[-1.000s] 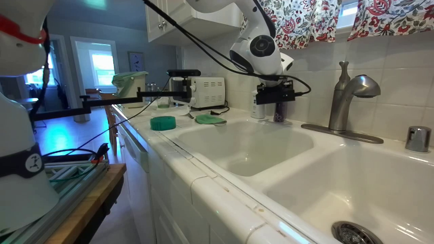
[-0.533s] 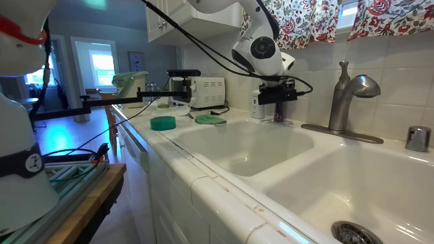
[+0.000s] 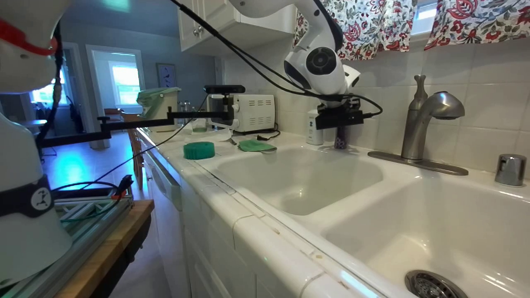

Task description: Pick up the purple bottle and pour some of its contents in the sink

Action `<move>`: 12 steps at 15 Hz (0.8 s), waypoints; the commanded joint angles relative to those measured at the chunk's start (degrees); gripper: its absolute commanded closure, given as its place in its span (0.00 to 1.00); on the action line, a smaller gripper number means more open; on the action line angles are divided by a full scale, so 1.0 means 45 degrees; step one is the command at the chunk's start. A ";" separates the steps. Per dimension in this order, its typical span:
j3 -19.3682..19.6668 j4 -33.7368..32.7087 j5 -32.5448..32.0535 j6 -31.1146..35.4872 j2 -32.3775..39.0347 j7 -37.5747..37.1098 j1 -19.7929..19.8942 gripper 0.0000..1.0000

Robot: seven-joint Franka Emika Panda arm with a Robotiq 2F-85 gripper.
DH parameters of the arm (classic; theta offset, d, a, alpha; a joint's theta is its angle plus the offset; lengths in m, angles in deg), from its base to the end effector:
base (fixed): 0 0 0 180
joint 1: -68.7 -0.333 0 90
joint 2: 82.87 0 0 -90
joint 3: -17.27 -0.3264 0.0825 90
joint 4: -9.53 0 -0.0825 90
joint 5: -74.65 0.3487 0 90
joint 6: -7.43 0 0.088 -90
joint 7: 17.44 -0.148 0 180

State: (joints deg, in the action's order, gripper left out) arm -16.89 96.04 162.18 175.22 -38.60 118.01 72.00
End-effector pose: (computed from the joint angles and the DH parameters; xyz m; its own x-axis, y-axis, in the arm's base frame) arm 0.6946 0.2456 0.2884 0.0840 0.4894 0.8680 0.8178 -0.5316 0.2205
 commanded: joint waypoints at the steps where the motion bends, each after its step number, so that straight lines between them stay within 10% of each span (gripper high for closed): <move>1: -0.0224 -0.0458 0.0474 -0.0182 0.0350 0.0929 0.0148 0.51; 12: -0.0258 -0.0248 0.0503 -0.0298 0.0097 0.0890 0.0290 0.60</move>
State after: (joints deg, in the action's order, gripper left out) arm -16.89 95.80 162.18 174.93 -38.53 118.13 72.08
